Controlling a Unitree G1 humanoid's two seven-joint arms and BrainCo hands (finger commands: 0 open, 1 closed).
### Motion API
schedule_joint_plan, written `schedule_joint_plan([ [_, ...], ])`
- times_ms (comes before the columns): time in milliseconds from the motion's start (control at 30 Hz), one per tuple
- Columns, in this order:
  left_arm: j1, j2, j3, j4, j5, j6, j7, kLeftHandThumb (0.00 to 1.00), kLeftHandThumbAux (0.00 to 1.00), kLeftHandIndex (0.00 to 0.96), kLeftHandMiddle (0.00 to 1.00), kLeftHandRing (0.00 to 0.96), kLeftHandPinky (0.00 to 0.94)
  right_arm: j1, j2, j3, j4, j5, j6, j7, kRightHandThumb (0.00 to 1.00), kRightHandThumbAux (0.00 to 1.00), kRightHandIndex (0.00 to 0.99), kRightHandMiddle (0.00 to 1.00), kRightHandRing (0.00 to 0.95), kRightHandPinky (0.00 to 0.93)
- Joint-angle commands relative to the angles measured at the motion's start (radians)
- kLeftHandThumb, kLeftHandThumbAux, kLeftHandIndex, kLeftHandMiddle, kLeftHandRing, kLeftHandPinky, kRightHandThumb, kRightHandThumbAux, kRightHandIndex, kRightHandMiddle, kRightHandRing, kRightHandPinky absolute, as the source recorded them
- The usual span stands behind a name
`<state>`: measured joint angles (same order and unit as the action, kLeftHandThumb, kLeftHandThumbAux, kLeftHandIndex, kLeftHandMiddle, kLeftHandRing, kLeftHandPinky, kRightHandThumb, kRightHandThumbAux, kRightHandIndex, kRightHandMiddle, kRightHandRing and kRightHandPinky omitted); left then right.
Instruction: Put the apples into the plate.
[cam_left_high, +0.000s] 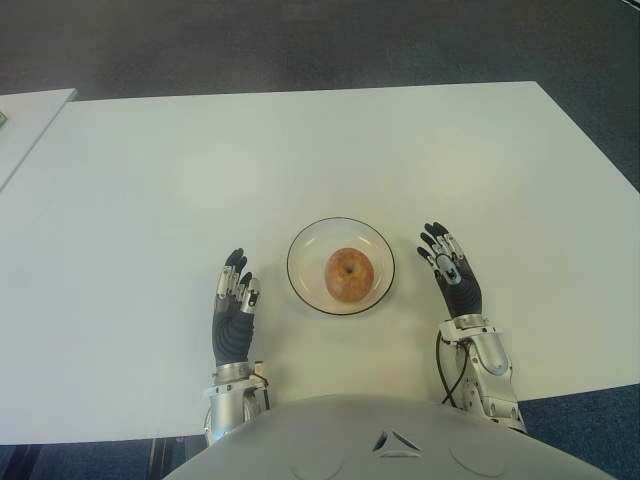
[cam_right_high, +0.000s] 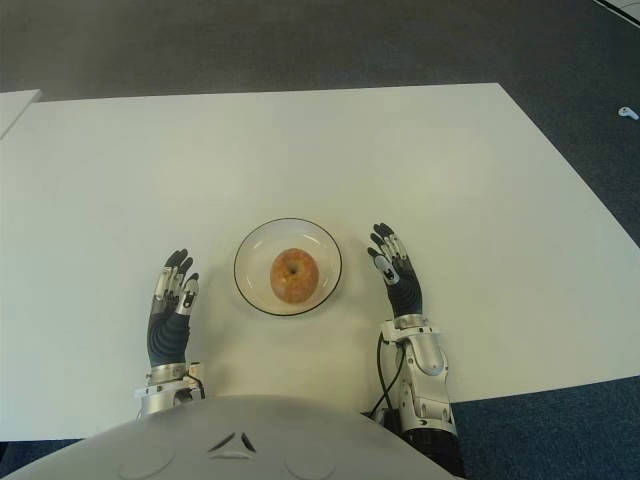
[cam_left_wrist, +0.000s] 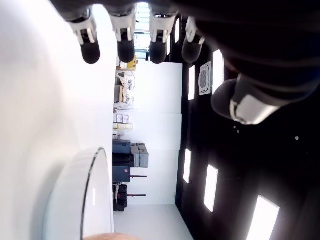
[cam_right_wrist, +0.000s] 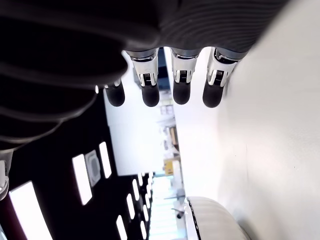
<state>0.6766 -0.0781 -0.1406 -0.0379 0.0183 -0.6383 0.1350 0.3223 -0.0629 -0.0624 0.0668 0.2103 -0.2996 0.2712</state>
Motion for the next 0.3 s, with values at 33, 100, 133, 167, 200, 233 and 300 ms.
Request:
schedule_joint_plan([
  [33,0.047,-0.013,-0.011,-0.026,-0.037,0.018,-0.018,0.093,0.469,0.0,0.0,0.0,0.0,0.023,-0.002,0.01,-0.006,0.011,0.04,0.014,0.099,0.432,0.0,0.0,0.0,0.0],
  [100,0.05,-0.013,-0.012,-0.03,-0.044,0.022,-0.021,0.094,0.468,0.0,0.0,0.0,0.0,0.025,-0.003,0.011,-0.01,0.011,0.042,0.016,0.096,0.436,0.0,0.0,0.0,0.0],
  [133,0.053,-0.013,-0.013,-0.034,-0.049,0.023,-0.022,0.095,0.467,0.0,0.0,0.0,0.0,0.027,-0.003,0.011,-0.013,0.01,0.042,0.017,0.095,0.438,0.0,0.0,0.0,0.0],
  [167,0.054,-0.012,-0.014,-0.036,-0.052,0.024,-0.024,0.095,0.466,0.0,0.0,0.0,0.0,0.028,-0.004,0.011,-0.015,0.009,0.042,0.017,0.094,0.437,0.0,0.0,0.0,0.0],
  [200,0.056,-0.012,-0.015,-0.038,-0.054,0.024,-0.024,0.095,0.465,0.0,0.0,0.0,0.0,0.029,-0.004,0.011,-0.017,0.008,0.041,0.018,0.092,0.436,0.0,0.0,0.0,0.0],
  [233,0.059,-0.011,-0.017,-0.043,-0.057,0.027,-0.026,0.095,0.464,0.0,0.0,0.0,0.0,0.03,-0.005,0.011,-0.021,0.008,0.04,0.019,0.09,0.435,0.0,0.0,0.0,0.0],
  [300,0.066,-0.011,-0.018,-0.051,-0.062,0.033,-0.027,0.094,0.461,0.0,0.0,0.0,0.0,0.033,-0.006,0.011,-0.028,0.007,0.04,0.021,0.086,0.433,0.0,0.0,0.0,0.0],
])
